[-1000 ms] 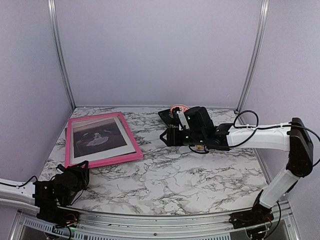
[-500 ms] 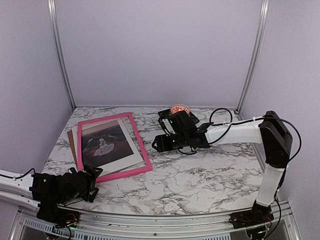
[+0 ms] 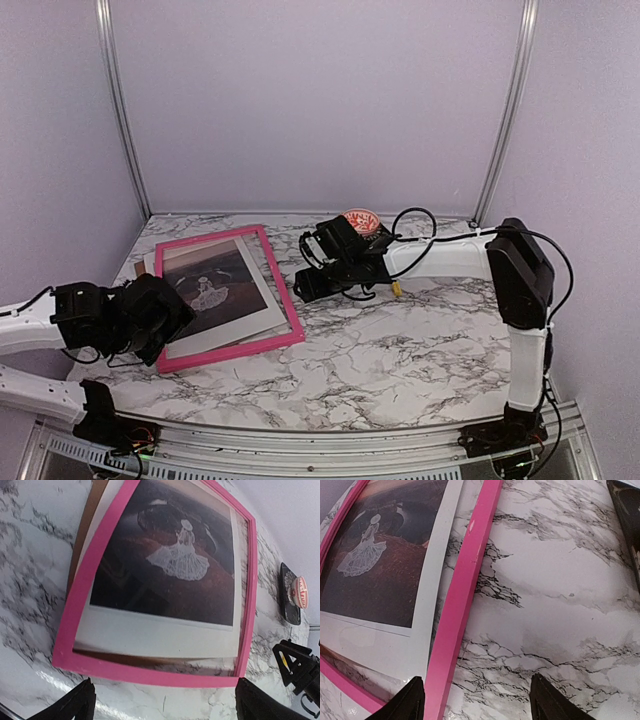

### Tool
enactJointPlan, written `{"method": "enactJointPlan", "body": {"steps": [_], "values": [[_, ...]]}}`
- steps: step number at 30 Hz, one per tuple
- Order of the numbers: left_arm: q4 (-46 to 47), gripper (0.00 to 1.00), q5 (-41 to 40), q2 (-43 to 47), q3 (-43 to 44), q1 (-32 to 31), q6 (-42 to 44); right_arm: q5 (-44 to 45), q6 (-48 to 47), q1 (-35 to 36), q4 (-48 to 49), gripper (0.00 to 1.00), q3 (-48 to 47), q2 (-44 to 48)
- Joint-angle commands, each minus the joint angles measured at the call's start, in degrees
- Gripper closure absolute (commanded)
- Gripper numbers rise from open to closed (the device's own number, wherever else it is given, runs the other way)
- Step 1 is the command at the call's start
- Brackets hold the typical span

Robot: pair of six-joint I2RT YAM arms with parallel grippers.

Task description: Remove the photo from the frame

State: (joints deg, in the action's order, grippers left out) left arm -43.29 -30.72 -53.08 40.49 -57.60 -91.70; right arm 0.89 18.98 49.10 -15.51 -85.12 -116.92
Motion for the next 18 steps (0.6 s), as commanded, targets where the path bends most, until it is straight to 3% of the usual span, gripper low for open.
{"method": "enactJointPlan", "body": {"steps": [1, 8, 13, 18], "values": [[-3.79, 0.01, -1.06, -5.48, 5.61, 12.88, 25.56, 3.03, -2.0, 1.48, -3.91, 0.31, -6.5, -4.16], [10.93, 0.04, 9.95, -13.52, 5.01, 34.13, 44.56, 4.61, -2.55, 1.79, -7.33, 0.34, -15.22, -10.51], [18.22, 0.15, 15.59, -21.46, 5.44, 42.59, 50.18, 5.35, -2.7, 1.86, -9.81, 0.36, -22.01, -15.33], [23.25, 0.31, 17.63, -28.61, 5.91, 45.8, 52.6, 6.2, -2.64, 1.86, -10.73, 0.41, -25.93, -18.71]]}}
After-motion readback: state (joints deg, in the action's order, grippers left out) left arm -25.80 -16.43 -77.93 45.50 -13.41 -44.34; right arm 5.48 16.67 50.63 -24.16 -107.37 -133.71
